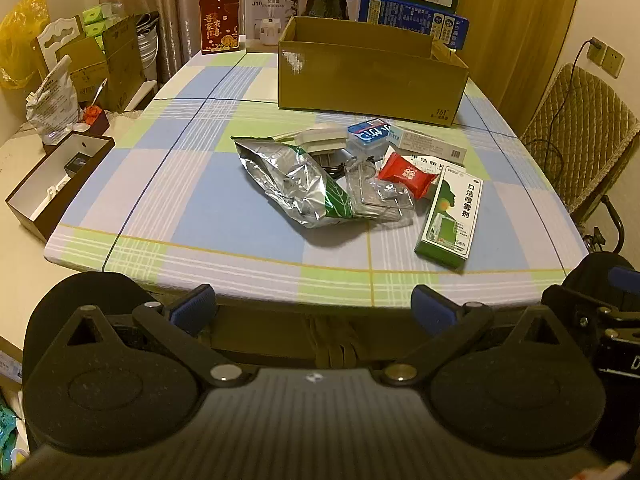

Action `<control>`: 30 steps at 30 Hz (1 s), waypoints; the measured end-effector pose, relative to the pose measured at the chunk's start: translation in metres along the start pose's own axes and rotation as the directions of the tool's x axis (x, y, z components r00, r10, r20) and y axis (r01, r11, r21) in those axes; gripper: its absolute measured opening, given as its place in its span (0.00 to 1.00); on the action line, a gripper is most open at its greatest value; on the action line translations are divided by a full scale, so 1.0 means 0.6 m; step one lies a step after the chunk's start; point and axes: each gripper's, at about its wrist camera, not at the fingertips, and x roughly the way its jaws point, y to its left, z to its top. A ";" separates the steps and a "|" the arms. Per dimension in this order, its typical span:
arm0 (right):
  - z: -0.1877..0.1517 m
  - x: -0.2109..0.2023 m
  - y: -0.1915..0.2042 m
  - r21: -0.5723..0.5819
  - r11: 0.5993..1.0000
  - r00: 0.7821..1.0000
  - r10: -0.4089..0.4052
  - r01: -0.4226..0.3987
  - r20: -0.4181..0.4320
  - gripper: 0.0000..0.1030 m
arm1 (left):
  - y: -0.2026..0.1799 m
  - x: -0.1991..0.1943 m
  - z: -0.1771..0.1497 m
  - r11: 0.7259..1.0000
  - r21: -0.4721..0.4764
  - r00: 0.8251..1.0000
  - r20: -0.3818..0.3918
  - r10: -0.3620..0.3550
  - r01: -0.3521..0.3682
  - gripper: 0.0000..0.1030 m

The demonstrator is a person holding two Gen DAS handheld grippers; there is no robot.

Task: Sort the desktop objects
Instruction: 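Move both tools toward the pile of items on the table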

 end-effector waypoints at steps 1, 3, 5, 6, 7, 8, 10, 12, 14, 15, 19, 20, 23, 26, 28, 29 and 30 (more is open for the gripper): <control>0.000 0.000 0.000 0.001 1.000 1.000 0.000 0.000 -0.001 0.98 | 0.000 0.000 0.000 1.000 0.001 1.000 0.000 -0.001 0.001 0.99; -0.001 0.001 -0.001 0.001 1.000 1.000 0.001 -0.001 -0.001 0.98 | -0.001 0.001 0.000 1.000 -0.001 1.000 -0.001 0.001 -0.001 0.99; -0.001 0.001 -0.001 0.002 1.000 1.000 0.003 -0.003 -0.002 0.98 | -0.001 0.001 -0.001 1.000 -0.002 1.000 -0.001 0.001 -0.001 0.99; -0.001 0.001 -0.002 0.002 1.000 1.000 0.005 -0.005 -0.003 0.98 | -0.001 0.001 -0.001 1.000 -0.001 1.000 0.000 0.001 -0.001 0.99; -0.002 0.001 -0.002 0.003 1.000 1.000 0.006 -0.006 -0.004 0.98 | -0.001 0.001 -0.001 1.000 -0.001 1.000 0.000 0.002 -0.002 0.99; -0.001 0.002 -0.003 0.003 1.000 1.000 0.008 -0.008 -0.006 0.98 | -0.001 0.001 -0.001 1.000 -0.001 1.000 -0.001 0.002 -0.002 0.99; -0.001 0.004 -0.003 0.004 1.000 1.000 0.009 -0.009 -0.009 0.98 | -0.002 0.002 -0.001 1.000 -0.003 1.000 -0.001 0.005 -0.005 0.99; -0.002 0.008 -0.004 0.008 1.000 1.000 0.011 -0.011 -0.015 0.98 | -0.003 0.004 0.000 1.000 0.001 1.000 -0.002 0.006 -0.006 0.99; -0.001 0.011 -0.004 0.009 1.000 1.000 0.013 -0.012 -0.022 0.98 | -0.004 0.007 0.001 1.000 0.002 1.000 -0.003 0.005 -0.005 0.99; 0.000 0.013 -0.004 0.009 1.000 1.000 0.013 -0.013 -0.026 0.98 | -0.004 0.008 0.002 1.000 0.002 1.000 -0.004 0.005 -0.005 0.99; 0.001 0.025 -0.004 0.007 1.000 0.999 0.021 -0.021 -0.044 0.98 | -0.005 0.015 0.008 1.000 0.009 1.000 -0.010 0.009 -0.009 0.99; 0.001 0.028 -0.004 0.007 1.000 0.998 0.026 -0.026 -0.050 0.98 | -0.004 0.017 0.009 1.000 0.011 1.000 -0.011 0.009 -0.009 0.99; 0.003 0.037 -0.006 0.012 0.999 0.997 0.044 -0.043 -0.060 0.98 | -0.002 0.027 0.015 1.000 0.012 1.000 -0.019 0.011 -0.011 0.99; 0.009 0.042 -0.012 0.027 0.998 0.997 0.064 -0.063 -0.043 0.98 | 0.000 0.039 0.022 1.000 0.014 0.999 -0.029 0.014 -0.014 0.99; 0.015 0.046 -0.012 0.028 0.997 0.997 0.067 -0.066 -0.026 0.98 | 0.002 0.047 0.027 1.000 0.013 0.999 -0.034 0.014 -0.013 0.99; 0.018 0.048 -0.013 0.028 0.997 0.997 0.070 -0.070 -0.016 0.98 | 0.003 0.051 0.031 1.000 0.011 0.999 -0.037 0.013 -0.012 0.99; 0.020 0.051 -0.014 0.032 0.997 0.998 0.066 -0.066 -0.003 0.98 | 0.005 0.054 0.034 1.000 0.009 0.999 -0.038 0.012 -0.011 0.99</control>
